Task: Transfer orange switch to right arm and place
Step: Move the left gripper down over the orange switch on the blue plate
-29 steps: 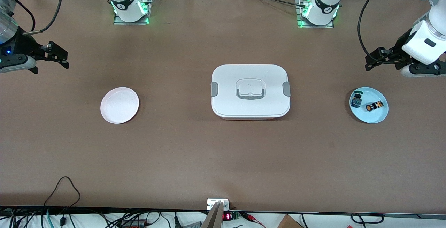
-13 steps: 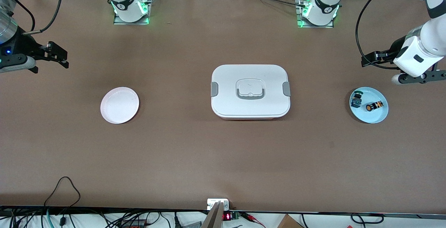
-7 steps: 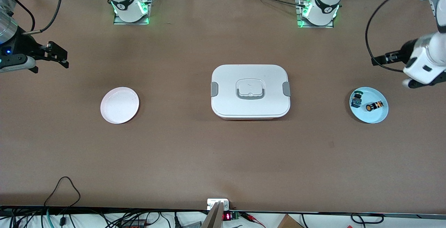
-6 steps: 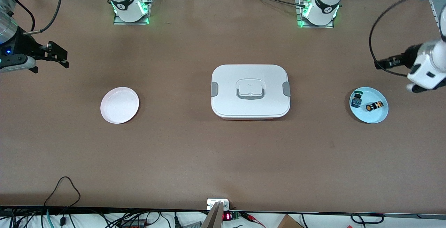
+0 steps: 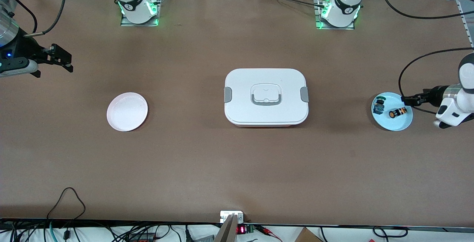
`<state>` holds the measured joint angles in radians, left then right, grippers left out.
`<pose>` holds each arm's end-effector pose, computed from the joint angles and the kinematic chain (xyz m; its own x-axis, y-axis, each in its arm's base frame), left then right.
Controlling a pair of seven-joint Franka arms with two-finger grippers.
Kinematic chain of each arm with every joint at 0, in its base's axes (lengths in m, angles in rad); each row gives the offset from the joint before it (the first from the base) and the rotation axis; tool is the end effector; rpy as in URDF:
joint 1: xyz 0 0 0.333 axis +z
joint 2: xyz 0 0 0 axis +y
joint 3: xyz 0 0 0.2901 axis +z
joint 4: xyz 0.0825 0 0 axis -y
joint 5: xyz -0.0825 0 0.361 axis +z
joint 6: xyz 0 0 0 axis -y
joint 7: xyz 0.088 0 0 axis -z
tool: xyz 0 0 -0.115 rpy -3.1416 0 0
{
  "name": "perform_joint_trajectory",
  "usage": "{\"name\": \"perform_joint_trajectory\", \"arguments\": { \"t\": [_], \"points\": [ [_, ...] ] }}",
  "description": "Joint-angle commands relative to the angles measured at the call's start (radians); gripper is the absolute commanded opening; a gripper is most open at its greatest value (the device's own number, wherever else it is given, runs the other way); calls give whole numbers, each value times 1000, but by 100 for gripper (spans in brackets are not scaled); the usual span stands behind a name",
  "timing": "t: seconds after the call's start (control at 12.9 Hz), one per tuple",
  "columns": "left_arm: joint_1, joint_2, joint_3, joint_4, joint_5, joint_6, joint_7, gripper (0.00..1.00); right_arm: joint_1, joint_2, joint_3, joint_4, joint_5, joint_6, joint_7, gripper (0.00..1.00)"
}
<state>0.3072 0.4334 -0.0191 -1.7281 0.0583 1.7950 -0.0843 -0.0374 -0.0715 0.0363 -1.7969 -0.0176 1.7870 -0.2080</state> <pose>0.5577 0.1716 0.2903 0.8744 0.3321 -0.3538 0.3291 -0.9417 -0.0704 0.5259 -0.0017 0.5448 0.9763 0.2091 0.0560 0.2076 -0.9777 0.0323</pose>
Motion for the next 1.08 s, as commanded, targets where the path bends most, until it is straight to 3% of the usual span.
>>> {"name": "perform_joint_trajectory", "arguments": {
  "t": [0.0, 0.31, 1.0],
  "points": [
    [6, -30, -8, -94, 24, 171, 47, 100, -9, 7, 5, 16, -2, -15, -1, 100],
    [6, -36, -8, -169, 64, 283, 51, 96, -9, 7, 5, 16, -2, -15, 1, 100],
    [59, -32, -8, -364, 64, 621, 77, 98, -7, 6, 5, 16, -2, -15, -1, 100]
  ]
}}
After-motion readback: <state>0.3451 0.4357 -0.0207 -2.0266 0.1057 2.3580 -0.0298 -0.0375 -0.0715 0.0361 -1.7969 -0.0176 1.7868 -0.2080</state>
